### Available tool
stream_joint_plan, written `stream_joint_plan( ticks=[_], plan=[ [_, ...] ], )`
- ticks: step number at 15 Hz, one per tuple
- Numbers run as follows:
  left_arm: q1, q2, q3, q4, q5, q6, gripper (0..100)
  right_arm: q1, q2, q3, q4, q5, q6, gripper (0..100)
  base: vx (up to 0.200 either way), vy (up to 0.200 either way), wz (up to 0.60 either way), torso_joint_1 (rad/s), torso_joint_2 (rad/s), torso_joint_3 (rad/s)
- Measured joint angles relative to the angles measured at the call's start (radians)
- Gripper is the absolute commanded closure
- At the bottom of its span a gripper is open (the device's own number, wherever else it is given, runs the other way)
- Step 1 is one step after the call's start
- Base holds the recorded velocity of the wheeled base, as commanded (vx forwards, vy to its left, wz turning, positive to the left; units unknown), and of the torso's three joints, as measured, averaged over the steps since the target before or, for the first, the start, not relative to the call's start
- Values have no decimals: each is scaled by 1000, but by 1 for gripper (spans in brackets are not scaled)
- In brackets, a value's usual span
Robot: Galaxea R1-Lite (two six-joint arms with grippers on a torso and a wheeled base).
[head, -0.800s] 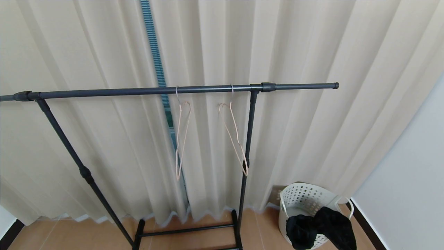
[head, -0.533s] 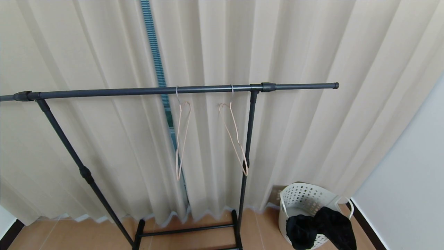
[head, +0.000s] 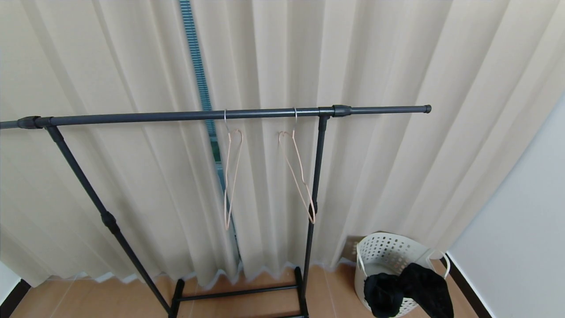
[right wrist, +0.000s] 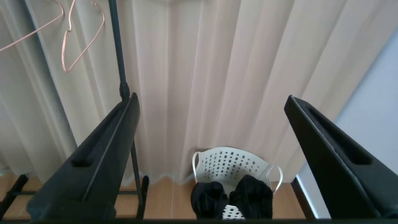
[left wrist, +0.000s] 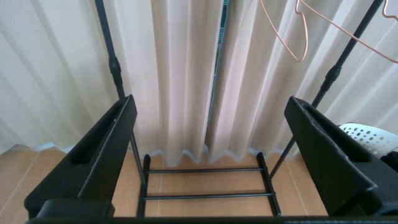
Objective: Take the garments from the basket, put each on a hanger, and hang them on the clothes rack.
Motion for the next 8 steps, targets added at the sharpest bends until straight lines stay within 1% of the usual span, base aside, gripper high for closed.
stream_joint_plan(
  ticks=[8],
  plan=[
    [0,0,0,0,-9,3,0,0,0,0,0,0,5,0,0,0,0,0,0,0]
  ],
)
